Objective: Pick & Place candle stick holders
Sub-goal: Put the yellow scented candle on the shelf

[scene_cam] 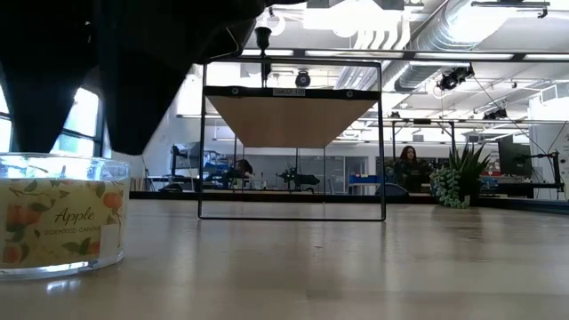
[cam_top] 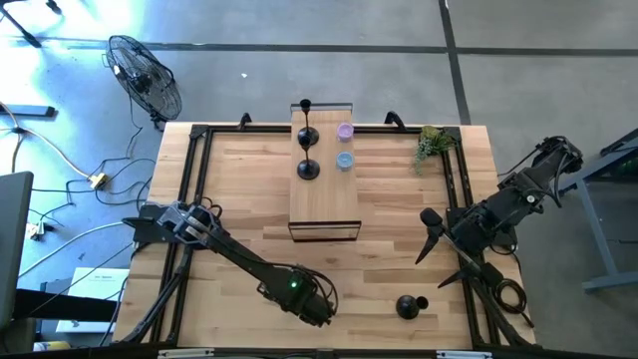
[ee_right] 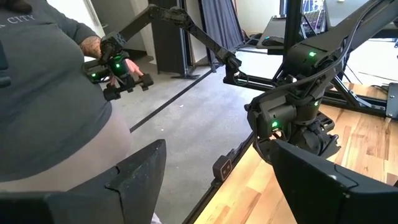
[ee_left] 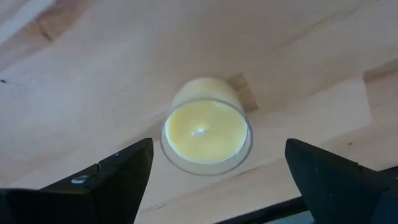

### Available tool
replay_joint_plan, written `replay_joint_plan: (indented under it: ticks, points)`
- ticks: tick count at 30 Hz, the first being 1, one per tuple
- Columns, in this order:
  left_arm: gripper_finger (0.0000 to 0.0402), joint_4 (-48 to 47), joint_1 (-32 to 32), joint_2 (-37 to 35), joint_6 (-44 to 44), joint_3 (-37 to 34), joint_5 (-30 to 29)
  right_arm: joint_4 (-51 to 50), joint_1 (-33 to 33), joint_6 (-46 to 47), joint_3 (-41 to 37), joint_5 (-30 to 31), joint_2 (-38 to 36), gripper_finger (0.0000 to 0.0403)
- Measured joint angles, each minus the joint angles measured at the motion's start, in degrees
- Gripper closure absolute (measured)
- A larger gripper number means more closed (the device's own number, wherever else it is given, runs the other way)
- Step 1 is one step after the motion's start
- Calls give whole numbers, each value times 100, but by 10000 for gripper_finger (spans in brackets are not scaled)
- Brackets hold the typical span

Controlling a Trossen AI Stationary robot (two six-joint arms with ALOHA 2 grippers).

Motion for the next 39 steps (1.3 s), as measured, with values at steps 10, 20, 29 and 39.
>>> replay_joint_plan:
  ticks: [10, 20, 29, 39]
  points:
    - [46, 143, -31, 144, -42, -4, 26, -2, 0, 0, 0, -8, 2, 121]
    - [46, 154, -28, 238, -286, -2, -91, -1, 2, 45, -1, -18, 2, 121]
    - [46, 271, -28, 333, -387, 1, -72, -50, 4, 129, -2, -36, 2, 121]
    - [117, 278, -28, 333, -414, 0, -198, -50, 7, 125, -2, -43, 2, 121]
